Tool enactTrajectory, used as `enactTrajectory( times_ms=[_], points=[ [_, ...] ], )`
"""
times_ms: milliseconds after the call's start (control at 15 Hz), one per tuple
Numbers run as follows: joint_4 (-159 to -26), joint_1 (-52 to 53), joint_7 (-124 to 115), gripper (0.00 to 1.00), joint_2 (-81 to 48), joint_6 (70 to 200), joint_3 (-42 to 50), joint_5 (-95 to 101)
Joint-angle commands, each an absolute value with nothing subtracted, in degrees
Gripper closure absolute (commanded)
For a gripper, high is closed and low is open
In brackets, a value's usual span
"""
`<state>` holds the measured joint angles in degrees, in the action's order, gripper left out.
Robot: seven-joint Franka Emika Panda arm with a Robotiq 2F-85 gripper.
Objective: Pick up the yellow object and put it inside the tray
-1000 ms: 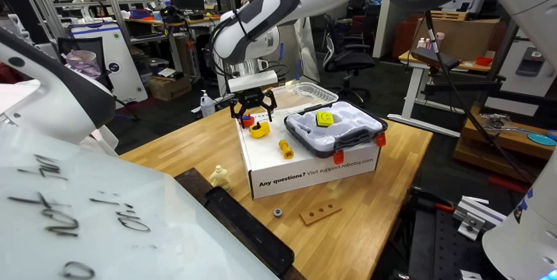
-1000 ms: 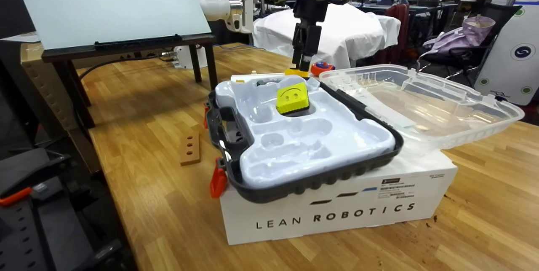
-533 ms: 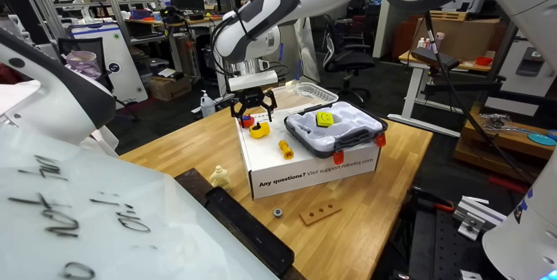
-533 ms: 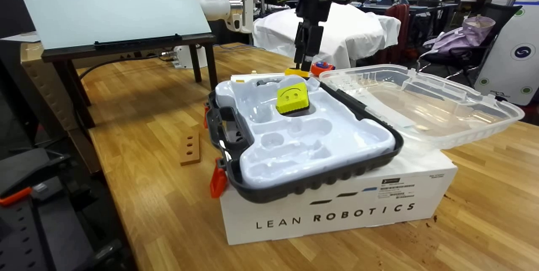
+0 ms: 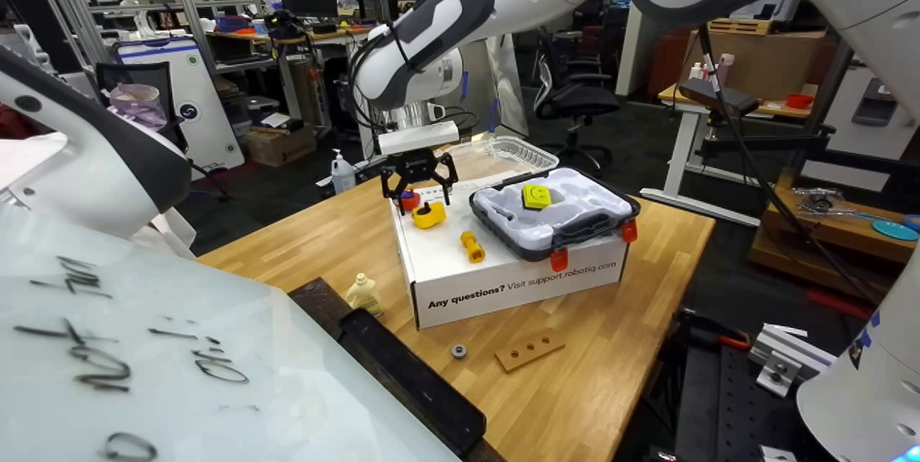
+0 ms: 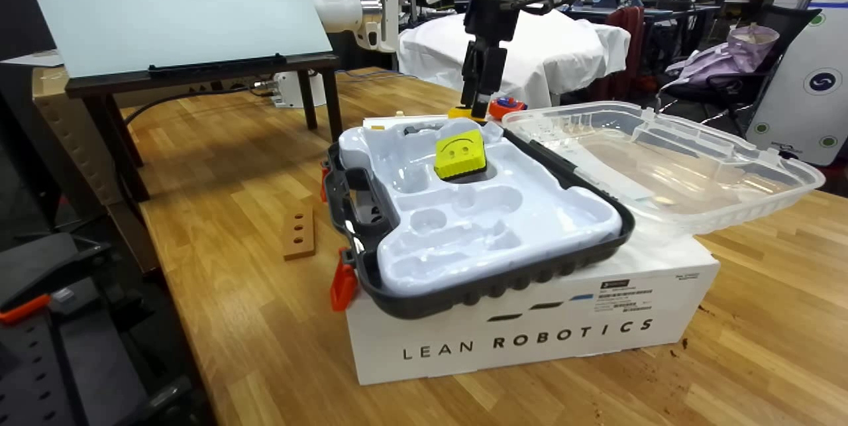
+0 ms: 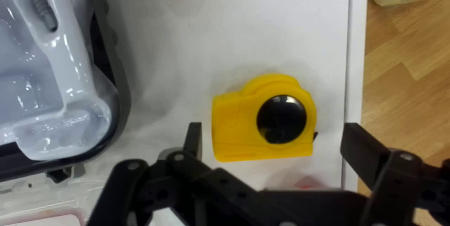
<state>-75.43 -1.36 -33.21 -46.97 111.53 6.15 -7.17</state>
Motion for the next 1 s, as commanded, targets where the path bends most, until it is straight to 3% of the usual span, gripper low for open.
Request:
enactTrajectory(
  times_ms=[0, 200, 267, 400, 467, 667, 933],
  points=[
    [-73.73, -1.73, -33.45, 0.0, -47.7, 109.67, 5.89, -8.51],
    [-73.57, -1.88, -33.38, 0.01, -47.78, 109.47, 5.81, -8.72],
    [-73.6, -1.93, -33.35, 0.06, -47.78, 109.42, 5.77, -8.81],
    [-73.67, -1.97, -33.32, 0.2, -47.81, 109.4, 5.72, -9.0],
    [-73.68, -1.98, -33.33, 0.34, -47.84, 109.45, 5.71, -9.11],
    [-73.45, -2.04, -33.36, 0.54, -47.91, 109.39, 5.69, -9.53],
    [-73.61, -1.83, -33.3, 0.54, -47.62, 109.73, 5.77, -9.5]
  ],
)
